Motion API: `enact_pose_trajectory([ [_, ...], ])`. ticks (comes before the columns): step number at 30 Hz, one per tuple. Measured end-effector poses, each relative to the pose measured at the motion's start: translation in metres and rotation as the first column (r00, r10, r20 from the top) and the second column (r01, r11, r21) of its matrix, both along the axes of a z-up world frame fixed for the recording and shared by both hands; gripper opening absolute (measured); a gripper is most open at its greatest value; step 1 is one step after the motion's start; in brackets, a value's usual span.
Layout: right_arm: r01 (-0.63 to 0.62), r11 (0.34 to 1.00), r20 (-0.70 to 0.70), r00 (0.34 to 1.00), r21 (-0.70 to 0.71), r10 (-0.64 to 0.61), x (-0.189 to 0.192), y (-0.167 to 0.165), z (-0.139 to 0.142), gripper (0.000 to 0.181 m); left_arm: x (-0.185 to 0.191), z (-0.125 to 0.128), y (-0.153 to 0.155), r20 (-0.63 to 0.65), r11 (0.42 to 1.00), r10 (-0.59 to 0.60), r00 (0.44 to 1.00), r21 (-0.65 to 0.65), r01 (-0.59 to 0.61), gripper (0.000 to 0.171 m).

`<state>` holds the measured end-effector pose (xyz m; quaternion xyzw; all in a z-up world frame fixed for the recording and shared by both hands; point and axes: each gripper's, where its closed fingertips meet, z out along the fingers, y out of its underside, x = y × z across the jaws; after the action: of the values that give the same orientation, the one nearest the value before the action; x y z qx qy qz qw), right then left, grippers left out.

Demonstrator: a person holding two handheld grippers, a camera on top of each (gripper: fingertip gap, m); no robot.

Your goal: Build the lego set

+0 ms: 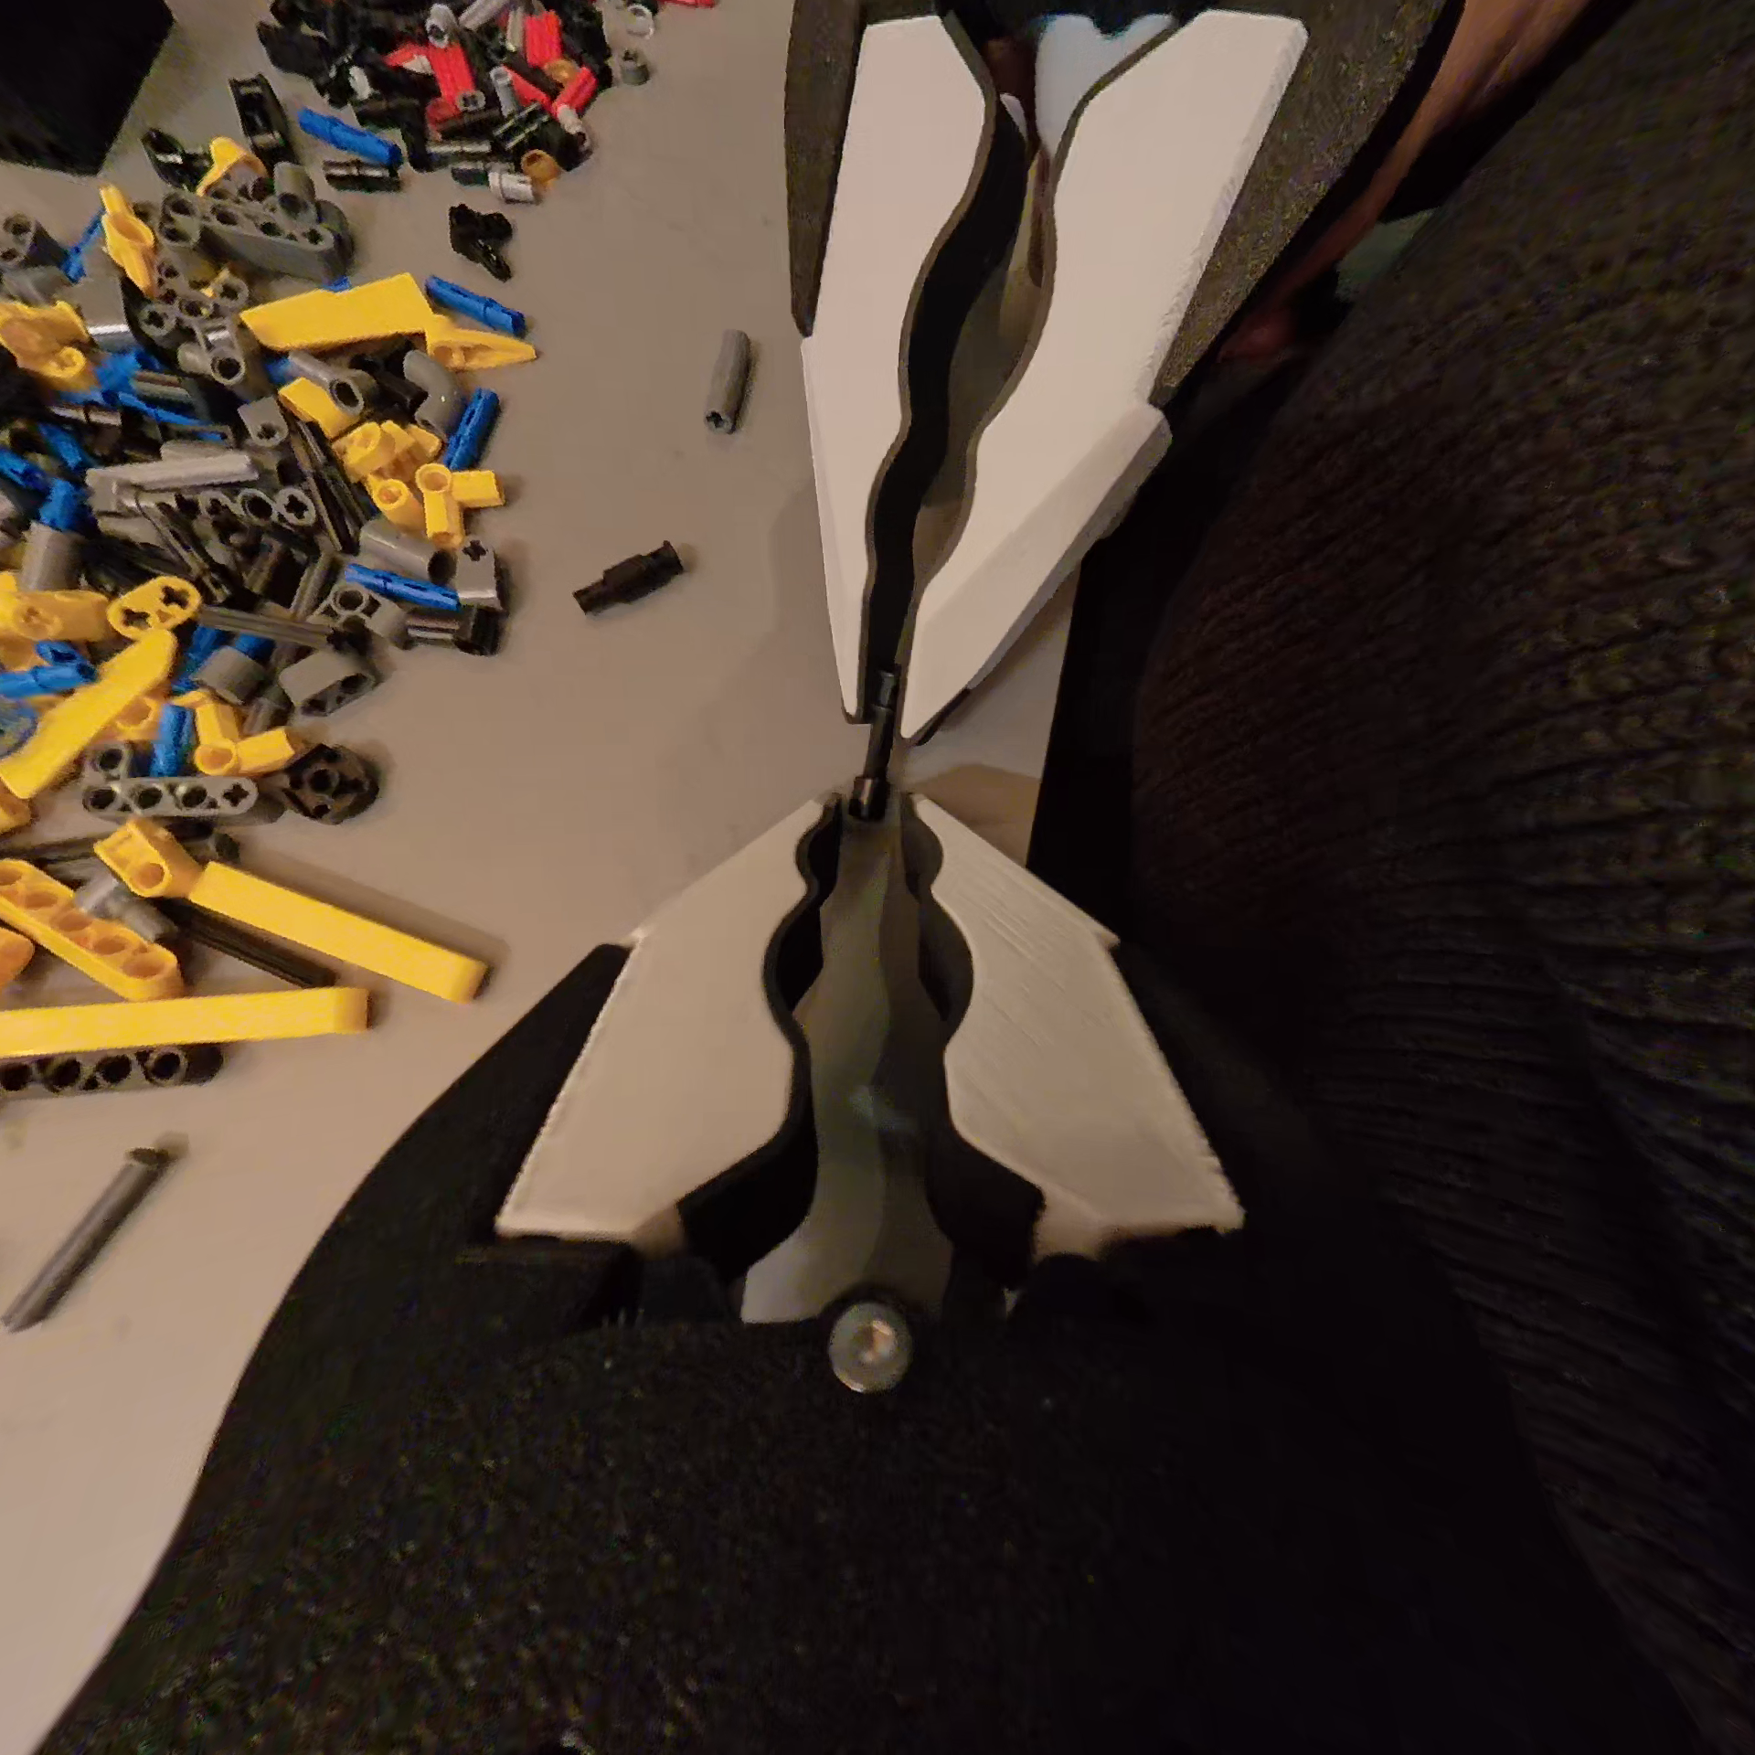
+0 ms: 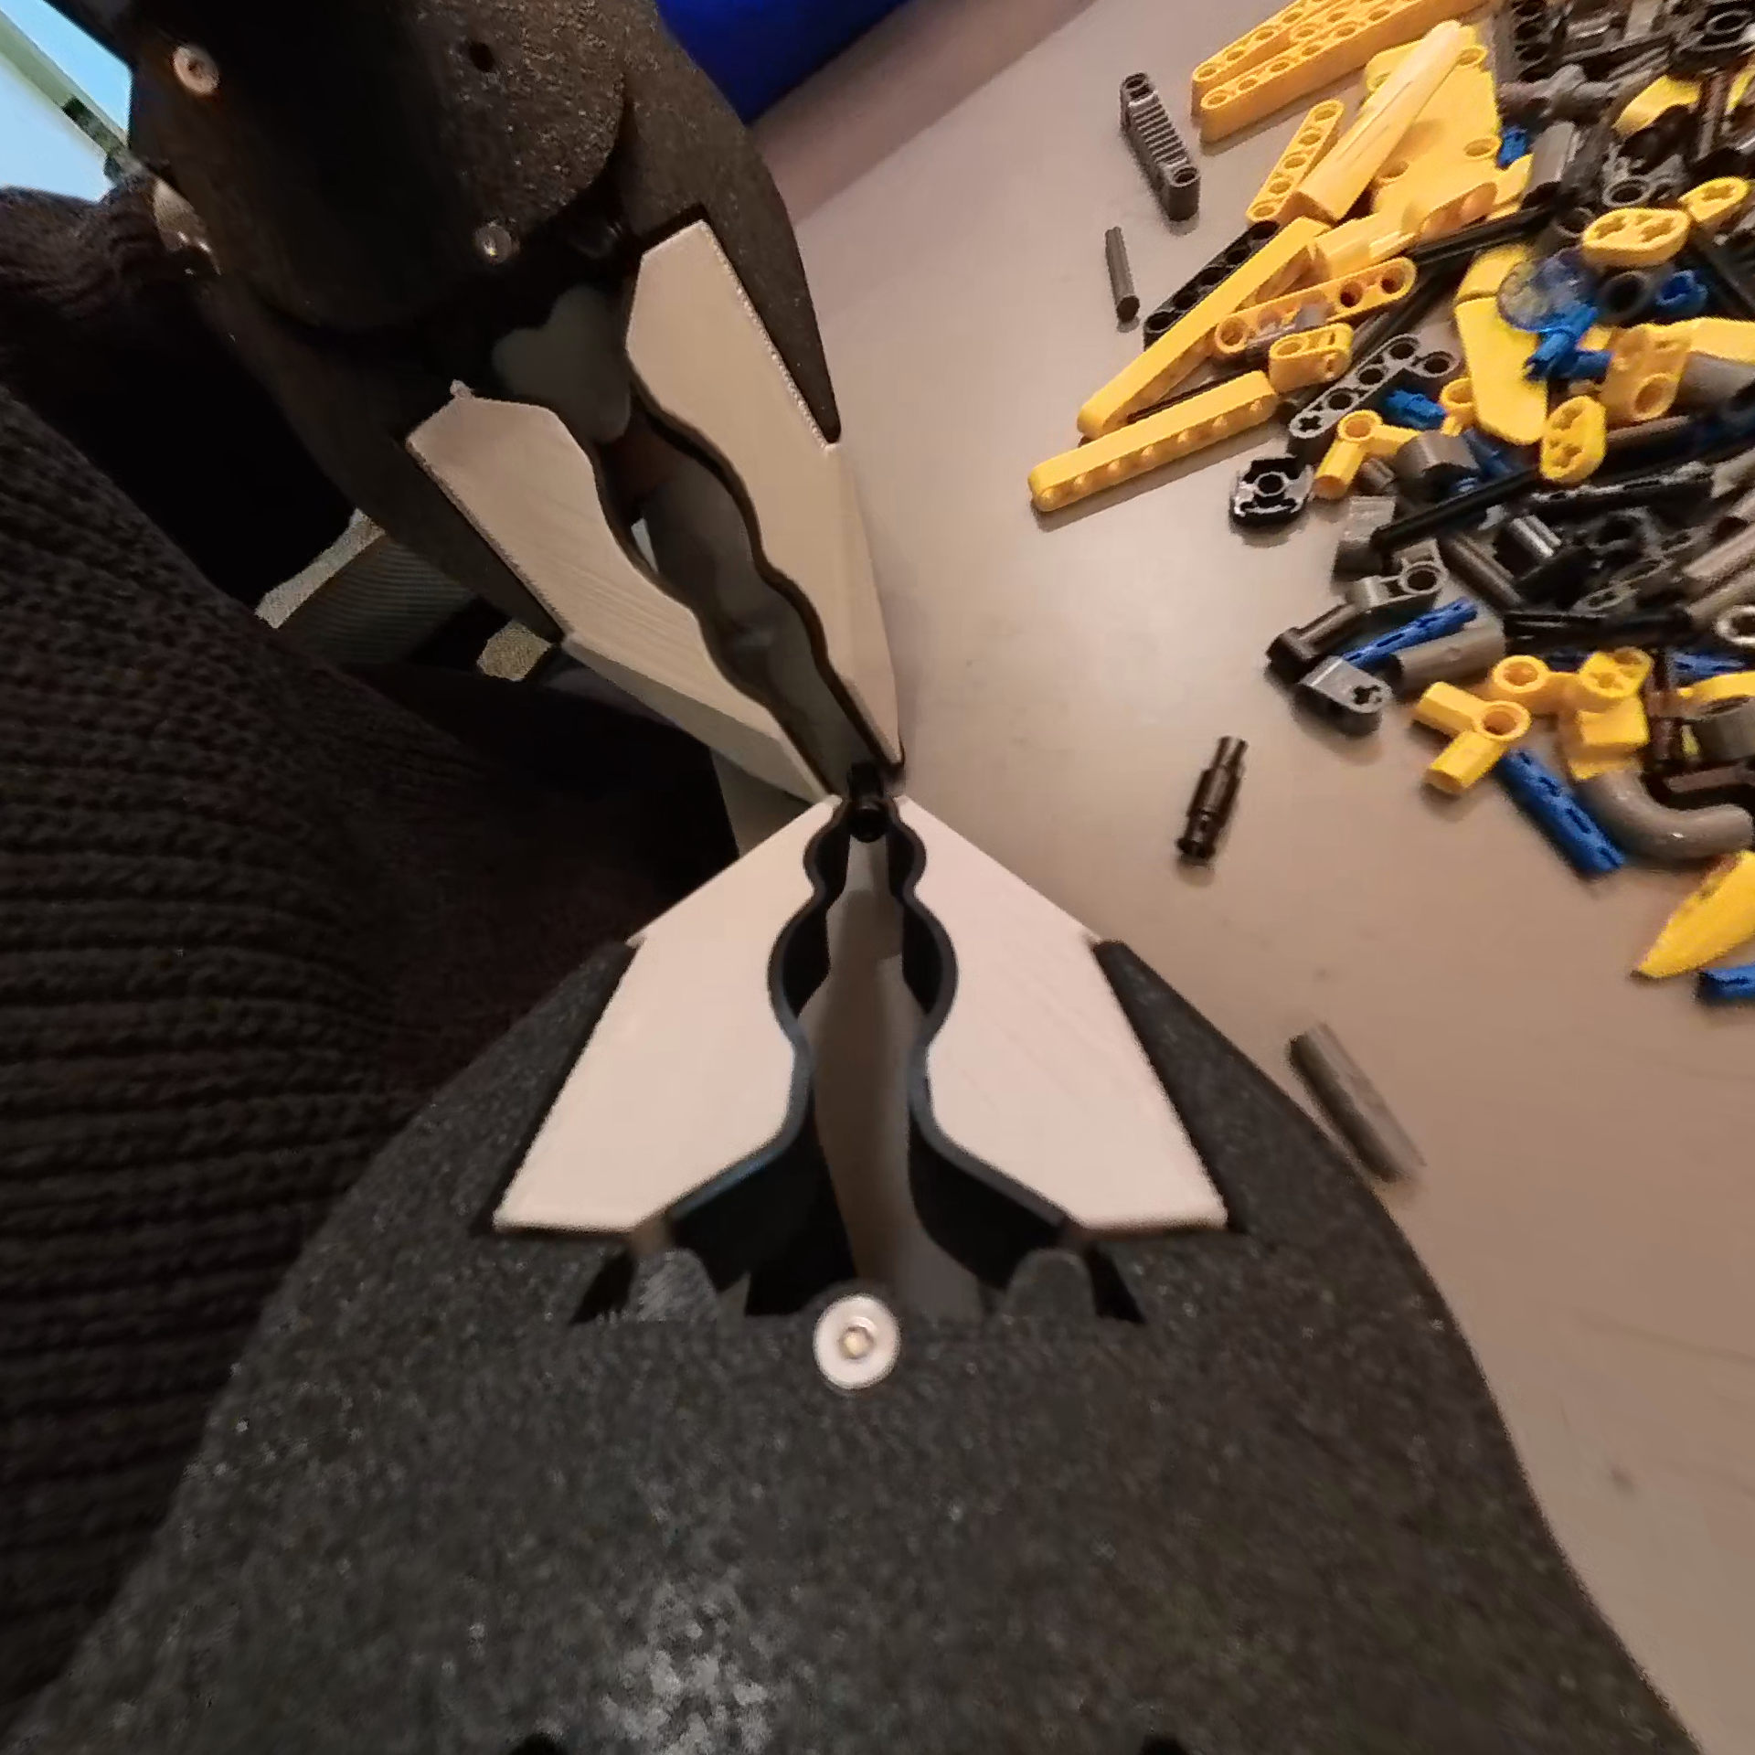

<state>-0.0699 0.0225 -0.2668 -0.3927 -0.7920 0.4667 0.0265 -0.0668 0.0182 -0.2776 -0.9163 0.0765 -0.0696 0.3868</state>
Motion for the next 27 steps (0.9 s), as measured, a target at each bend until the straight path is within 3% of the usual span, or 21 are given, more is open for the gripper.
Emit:
enact_pose_trajectory([
  [2,-0.005,1.000,-0.006,1.000,0.011,0.005,0.000,-0.002,0.002,0.006,0.002,0.001,-0.003,0.032,1.000,0.008,0.999,0.004,-0.008,0.019],
  [10,-0.025,0.997,0.000,1.000,0.076,0.025,-0.002,-0.012,0.002,0.006,-0.001,0.001,-0.016,0.001,0.997,0.065,0.998,0.037,-0.065,0.019],
  [16,-0.029,0.977,-0.016,0.999,0.210,0.033,-0.004,-0.008,0.001,0.006,0.001,0.003,-0.017,0.052,0.991,0.098,0.994,0.091,-0.103,0.019],
  [27,-0.070,0.942,0.000,0.997,0.328,0.074,-0.006,-0.001,0.008,0.006,0.001,0.011,-0.007,0.179,0.971,0.158,0.971,0.154,-0.186,0.019],
])
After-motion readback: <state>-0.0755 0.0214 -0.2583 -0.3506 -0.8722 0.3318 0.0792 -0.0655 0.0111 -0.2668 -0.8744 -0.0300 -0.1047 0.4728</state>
